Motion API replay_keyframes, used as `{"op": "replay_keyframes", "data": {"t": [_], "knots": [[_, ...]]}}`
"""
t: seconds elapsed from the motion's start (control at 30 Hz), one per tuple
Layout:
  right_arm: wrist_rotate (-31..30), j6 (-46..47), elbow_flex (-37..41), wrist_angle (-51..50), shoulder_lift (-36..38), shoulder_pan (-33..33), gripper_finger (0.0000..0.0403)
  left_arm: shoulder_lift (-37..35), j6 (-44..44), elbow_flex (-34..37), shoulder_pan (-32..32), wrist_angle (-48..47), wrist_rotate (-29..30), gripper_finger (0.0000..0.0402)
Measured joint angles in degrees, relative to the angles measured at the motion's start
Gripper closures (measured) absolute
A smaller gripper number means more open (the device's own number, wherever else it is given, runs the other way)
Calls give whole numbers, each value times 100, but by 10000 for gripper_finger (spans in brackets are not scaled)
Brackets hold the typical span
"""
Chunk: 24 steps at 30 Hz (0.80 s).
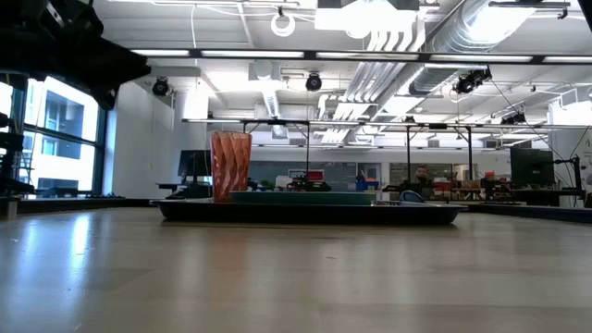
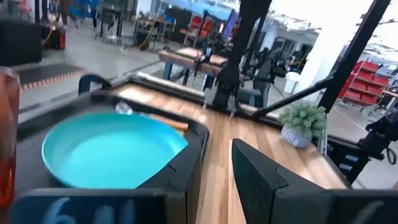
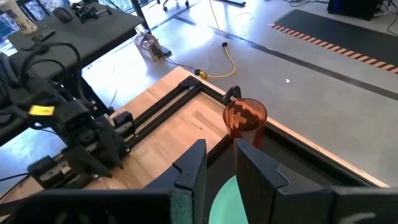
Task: Pick and place plate/cup/fork/spoon on tray
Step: Return to Home Position
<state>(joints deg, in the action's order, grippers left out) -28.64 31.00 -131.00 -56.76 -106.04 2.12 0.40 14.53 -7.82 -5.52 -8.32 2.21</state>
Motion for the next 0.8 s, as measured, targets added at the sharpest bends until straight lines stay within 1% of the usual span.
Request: {"op": "replay_keyframes", "data": {"t": [0.17,0.3,0.47,0.57,0.7,0.8], "knots": [[79,-158,4,-105,162,51,329,-15,237,340,0,119,-2,323],[61,-581,4,-267,450,51,329,2,342,444,-1,167,-40,323],[-132,-1029,4,-786,962,52,329,4,338,445,0,143,-47,323],[-314,-1050,85,-1274,1390,55,329,6,338,445,-2,140,-43,323],[-754,-918,599,-1825,2122,-4,329,4,336,445,-2,141,-29,323],[-1122,-639,1521,-1858,2875,-125,329,6,336,445,-2,142,-28,323]]}}
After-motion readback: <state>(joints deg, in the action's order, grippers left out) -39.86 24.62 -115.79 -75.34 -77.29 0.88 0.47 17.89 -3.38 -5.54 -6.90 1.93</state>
